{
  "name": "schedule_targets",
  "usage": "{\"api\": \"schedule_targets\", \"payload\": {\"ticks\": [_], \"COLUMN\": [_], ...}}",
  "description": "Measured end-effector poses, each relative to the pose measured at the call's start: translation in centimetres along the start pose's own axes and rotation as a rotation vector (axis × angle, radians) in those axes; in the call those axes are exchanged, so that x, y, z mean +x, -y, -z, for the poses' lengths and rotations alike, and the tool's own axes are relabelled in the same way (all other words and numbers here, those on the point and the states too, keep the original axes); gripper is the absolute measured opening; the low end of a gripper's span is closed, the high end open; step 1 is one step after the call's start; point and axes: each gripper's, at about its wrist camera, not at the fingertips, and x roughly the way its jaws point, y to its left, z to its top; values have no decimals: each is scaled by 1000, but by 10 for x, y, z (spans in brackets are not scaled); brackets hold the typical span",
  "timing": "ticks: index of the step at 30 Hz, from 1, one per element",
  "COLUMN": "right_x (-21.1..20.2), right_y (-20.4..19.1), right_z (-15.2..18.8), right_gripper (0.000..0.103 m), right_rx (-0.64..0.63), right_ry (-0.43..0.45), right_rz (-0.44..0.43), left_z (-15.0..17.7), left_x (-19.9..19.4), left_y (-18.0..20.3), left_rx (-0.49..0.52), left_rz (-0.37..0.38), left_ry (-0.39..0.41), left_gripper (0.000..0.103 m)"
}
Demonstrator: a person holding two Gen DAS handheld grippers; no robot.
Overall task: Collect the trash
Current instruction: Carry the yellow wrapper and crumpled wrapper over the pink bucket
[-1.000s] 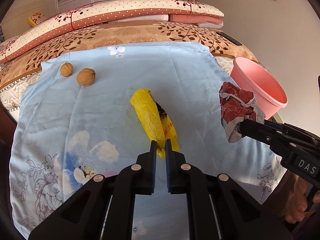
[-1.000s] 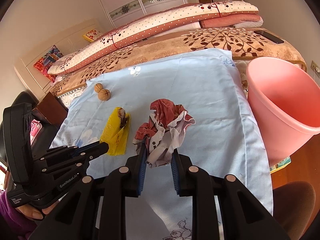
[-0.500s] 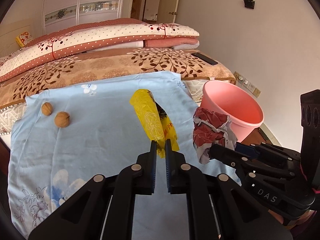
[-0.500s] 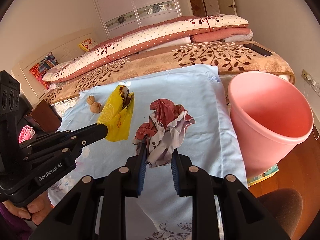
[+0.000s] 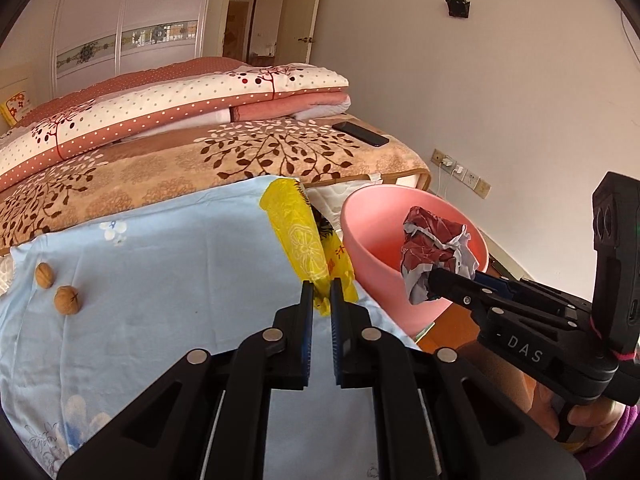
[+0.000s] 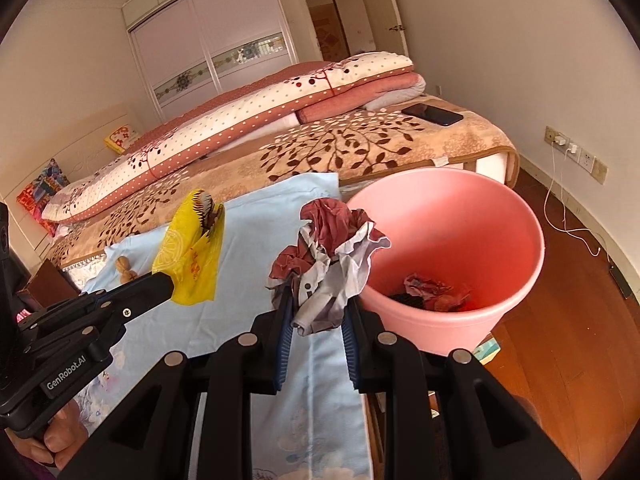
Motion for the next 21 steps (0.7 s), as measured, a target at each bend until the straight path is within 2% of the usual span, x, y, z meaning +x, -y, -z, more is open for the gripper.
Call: {"api": "schedule_targets", "payload": {"ticks": [10,21], "right_x": [-2,12], "right_y": [45,75], "right_z": [-18,-27], "right_gripper": [22,22], "right_rx": [36,66], "right_ry": [32,25], "right_rz": [101,141], "left_z": [-18,-30], "left_x": [32,69], "left_y": [48,76], "left_rx": [56,86], "left_rz": [57,77], "left_ry": [7,-7], "left_gripper": [8,8]}}
